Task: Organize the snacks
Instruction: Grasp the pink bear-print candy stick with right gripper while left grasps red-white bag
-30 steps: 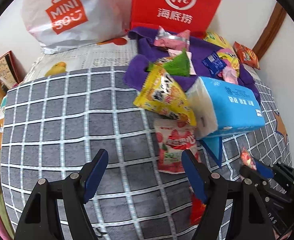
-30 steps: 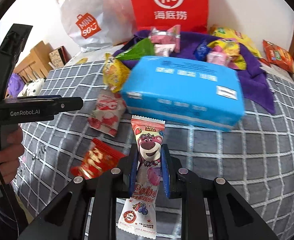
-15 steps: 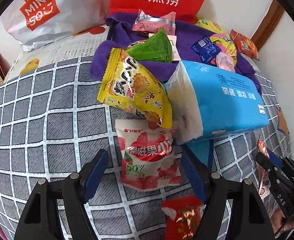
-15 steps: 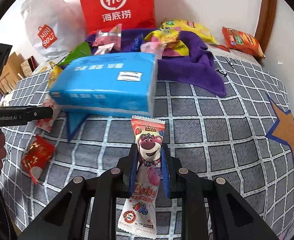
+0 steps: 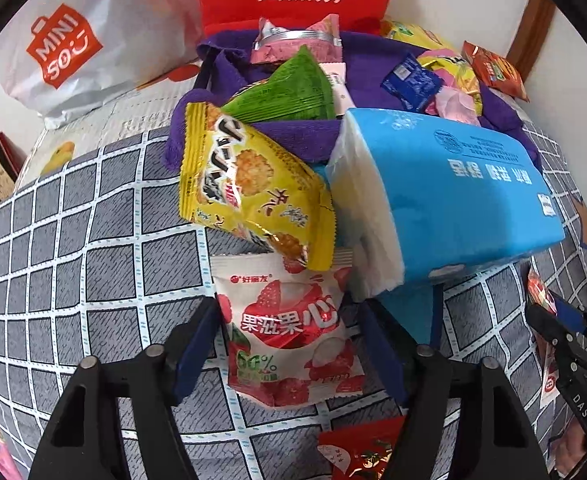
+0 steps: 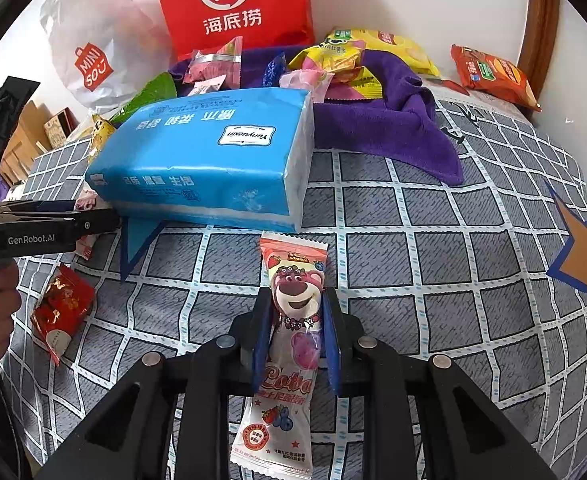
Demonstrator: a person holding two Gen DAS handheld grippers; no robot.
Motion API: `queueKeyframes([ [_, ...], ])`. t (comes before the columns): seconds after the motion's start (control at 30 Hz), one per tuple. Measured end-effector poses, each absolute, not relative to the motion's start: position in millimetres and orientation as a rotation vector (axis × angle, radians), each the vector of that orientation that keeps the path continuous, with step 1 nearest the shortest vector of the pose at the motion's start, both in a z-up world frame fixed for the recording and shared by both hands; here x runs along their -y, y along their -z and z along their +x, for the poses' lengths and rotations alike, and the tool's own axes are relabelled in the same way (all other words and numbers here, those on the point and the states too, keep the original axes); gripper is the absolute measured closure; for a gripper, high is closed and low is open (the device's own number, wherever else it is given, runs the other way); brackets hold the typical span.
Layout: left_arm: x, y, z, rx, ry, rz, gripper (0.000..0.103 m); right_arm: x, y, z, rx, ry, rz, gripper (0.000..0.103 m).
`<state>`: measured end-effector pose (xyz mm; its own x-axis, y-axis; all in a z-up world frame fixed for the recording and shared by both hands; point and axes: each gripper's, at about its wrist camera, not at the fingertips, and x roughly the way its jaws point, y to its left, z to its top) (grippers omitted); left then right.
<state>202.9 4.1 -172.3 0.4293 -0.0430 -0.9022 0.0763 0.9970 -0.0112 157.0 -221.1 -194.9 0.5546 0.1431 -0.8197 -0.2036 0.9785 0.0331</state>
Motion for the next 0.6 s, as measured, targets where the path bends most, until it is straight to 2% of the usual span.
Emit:
queueKeyframes([
  [0.1, -2, 169, 200, -1.117, 0.07, 0.047, 0.05, 221, 195, 156, -0.959, -0.204, -0.07, 0.08],
  [0.2, -9, 168, 198, -1.118, 0.089, 0.01, 0.055, 222, 193, 155, -0.959, -0.203, -0.062, 0.081],
  [0.6, -30, 151, 166, -1.109, 0.129, -0.034, 0.056, 222, 171, 140, -0.918, -0.197, -0.06, 0.081],
])
